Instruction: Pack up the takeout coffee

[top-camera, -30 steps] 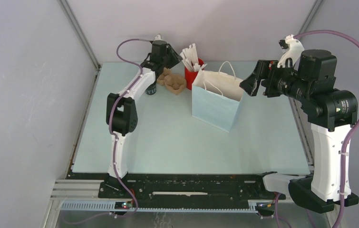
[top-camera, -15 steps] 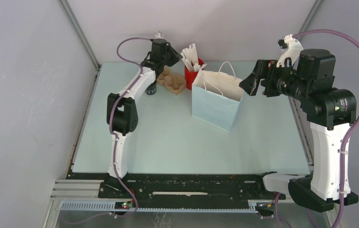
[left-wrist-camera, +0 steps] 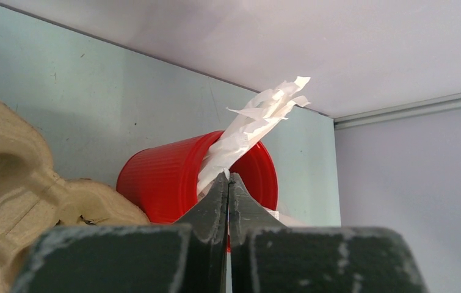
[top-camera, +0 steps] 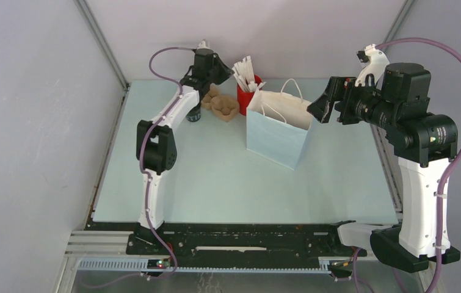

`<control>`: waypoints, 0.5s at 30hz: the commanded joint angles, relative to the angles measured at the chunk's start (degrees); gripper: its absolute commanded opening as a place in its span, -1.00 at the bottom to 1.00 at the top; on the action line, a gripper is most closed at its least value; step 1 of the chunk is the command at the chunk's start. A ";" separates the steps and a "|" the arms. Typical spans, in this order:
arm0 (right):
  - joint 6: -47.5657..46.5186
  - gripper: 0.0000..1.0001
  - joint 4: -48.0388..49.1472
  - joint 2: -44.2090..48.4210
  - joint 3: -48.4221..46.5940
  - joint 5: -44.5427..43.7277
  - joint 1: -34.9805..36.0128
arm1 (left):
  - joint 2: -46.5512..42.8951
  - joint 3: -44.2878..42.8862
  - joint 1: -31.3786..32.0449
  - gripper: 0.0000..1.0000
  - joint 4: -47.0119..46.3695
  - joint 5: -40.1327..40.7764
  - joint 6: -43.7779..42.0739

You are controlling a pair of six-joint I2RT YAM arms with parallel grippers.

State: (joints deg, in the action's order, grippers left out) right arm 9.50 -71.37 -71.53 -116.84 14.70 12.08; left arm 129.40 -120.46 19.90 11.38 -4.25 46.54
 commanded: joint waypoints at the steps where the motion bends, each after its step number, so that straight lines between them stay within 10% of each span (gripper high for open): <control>1: 0.00 0.99 1.48 0.51 -1.12 0.76 -0.30 | -6.39 -3.73 -0.05 -0.99 -1.09 0.91 -0.70; 15: 0.12 0.99 1.41 0.69 -1.10 0.94 -0.30 | -9.55 -7.53 -0.21 -0.99 0.83 3.96 -6.72</control>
State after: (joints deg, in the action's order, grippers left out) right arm 9.50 -71.35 -71.53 -116.84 14.72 12.08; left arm 125.29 -124.14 19.90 12.16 -2.81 44.38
